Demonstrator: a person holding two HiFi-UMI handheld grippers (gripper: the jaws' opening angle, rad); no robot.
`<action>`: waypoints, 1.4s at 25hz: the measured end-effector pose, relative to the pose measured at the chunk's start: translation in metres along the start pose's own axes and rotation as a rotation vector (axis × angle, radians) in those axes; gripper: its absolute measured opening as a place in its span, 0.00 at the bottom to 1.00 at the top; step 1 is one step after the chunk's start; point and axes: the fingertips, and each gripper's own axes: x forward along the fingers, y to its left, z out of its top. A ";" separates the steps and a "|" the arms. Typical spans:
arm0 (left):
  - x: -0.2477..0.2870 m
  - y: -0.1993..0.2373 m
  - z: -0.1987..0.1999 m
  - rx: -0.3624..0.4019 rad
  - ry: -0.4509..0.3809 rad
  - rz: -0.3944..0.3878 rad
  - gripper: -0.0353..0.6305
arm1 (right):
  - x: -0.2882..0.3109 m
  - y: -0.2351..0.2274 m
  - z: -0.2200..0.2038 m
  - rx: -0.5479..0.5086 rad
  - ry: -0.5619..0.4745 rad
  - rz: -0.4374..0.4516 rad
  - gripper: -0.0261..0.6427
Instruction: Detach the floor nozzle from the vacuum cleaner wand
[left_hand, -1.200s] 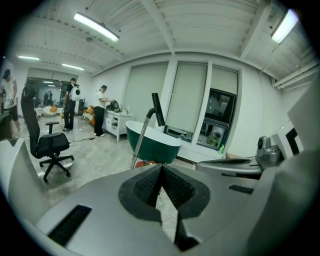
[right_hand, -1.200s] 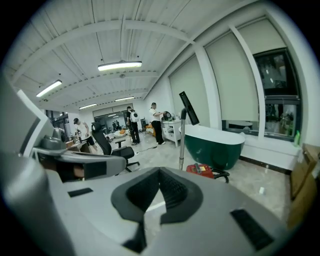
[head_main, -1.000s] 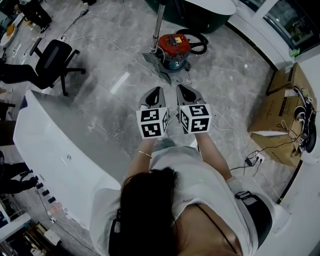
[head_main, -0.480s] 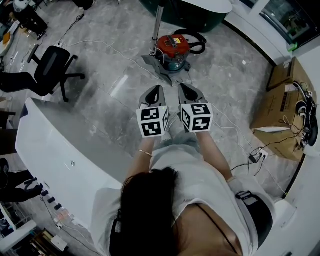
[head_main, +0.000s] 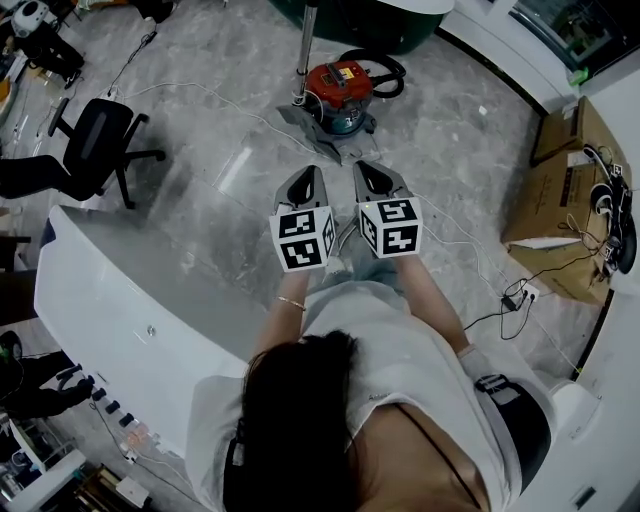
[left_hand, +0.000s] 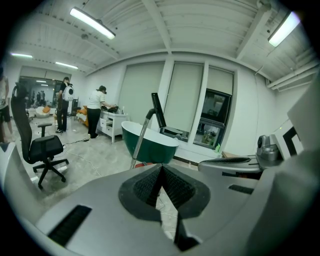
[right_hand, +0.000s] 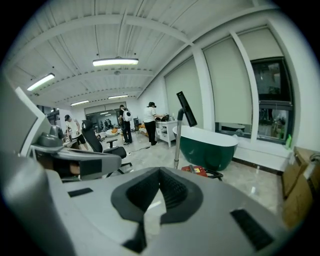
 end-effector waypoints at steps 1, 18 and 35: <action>0.001 -0.001 0.001 0.002 -0.001 -0.001 0.06 | 0.000 -0.001 0.001 0.011 -0.002 0.002 0.06; 0.030 0.001 0.022 0.040 -0.019 0.012 0.06 | 0.022 -0.025 0.026 0.010 -0.041 0.015 0.06; 0.092 0.006 0.044 0.010 -0.007 0.042 0.06 | 0.077 -0.068 0.053 0.013 -0.019 0.044 0.06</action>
